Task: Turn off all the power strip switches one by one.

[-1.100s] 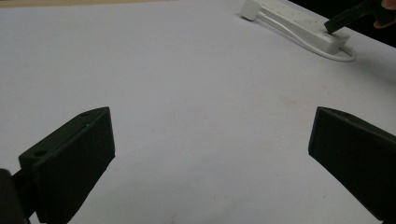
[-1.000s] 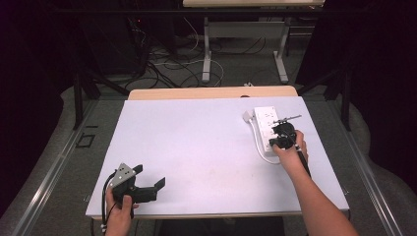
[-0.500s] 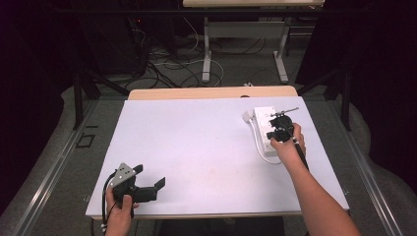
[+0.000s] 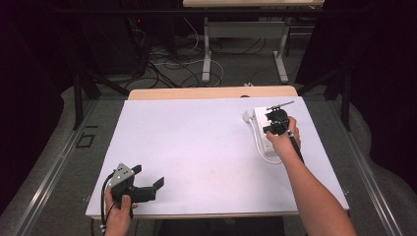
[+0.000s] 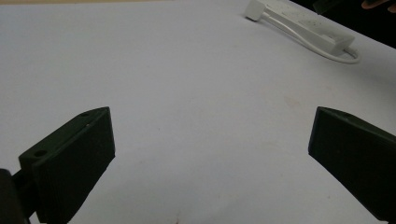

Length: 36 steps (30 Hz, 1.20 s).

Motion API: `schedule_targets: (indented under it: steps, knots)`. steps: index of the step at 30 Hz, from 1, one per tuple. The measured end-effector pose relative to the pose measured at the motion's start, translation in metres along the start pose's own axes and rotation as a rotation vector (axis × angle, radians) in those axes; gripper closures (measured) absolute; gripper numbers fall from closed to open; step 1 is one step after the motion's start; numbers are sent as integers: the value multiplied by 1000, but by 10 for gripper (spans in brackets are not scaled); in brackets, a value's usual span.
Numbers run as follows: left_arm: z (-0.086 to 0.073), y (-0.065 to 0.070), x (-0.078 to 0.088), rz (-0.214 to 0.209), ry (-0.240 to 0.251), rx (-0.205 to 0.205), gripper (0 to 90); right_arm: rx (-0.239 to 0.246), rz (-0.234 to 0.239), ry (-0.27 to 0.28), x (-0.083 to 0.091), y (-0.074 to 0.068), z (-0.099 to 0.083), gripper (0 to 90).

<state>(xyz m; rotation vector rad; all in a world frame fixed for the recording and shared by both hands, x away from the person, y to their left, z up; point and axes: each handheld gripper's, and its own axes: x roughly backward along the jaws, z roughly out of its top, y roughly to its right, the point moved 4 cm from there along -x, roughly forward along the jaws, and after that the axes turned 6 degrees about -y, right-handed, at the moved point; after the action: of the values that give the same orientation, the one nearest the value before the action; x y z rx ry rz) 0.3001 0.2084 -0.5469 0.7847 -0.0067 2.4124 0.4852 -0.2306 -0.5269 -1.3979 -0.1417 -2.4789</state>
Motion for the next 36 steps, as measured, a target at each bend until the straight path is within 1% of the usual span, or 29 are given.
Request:
schedule_targets:
  steps: [5,7,10,11,12,15,16,17,19,23,24,26,27,29,30,36]
  knots:
    - [0,-1,0,3,0,5,4,17,7,4,-6,-4,7,900]
    - [-1,-1,0,6,0,7,4,22,-1,-2,-10,-6,10,900]
    - [-1,-2,0,9,0,12,4,12,-8,-9,-13,-7,11,900]
    - [-1,-2,0,9,2,12,4,18,-6,-12,-14,-5,11,900]
    - [-1,-2,0,10,3,14,4,11,-14,-18,-17,-3,11,900]
    - [-1,-3,1,14,6,18,4,-1,-19,-19,-19,0,12,900]
    - [-1,-3,1,15,9,16,4,-7,-24,-12,-21,3,12,900]
    - [-1,-3,2,17,10,22,4,-23,-27,-14,-21,4,12,900]
    - [-2,-3,2,18,13,27,4,-20,-31,-16,-22,6,13,900]
    - [-2,-3,2,20,9,27,4,-32,-36,-19,-24,9,13,900]
    - [-2,-3,2,20,9,27,4,-41,-43,-20,-25,9,13,900]
    - [-2,-3,2,19,7,25,4,-40,-39,-10,-26,10,14,899]
    - [-2,-4,2,20,6,23,4,-36,-47,-20,-26,10,13,899]
    - [-2,-4,2,19,6,23,4,-32,-50,-27,-28,10,13,898]
    - [-2,-4,2,19,7,23,4,-39,-56,-27,-29,9,13,898]
    - [-2,-4,2,20,6,25,4,-26,-69,-44,-32,7,12,900]
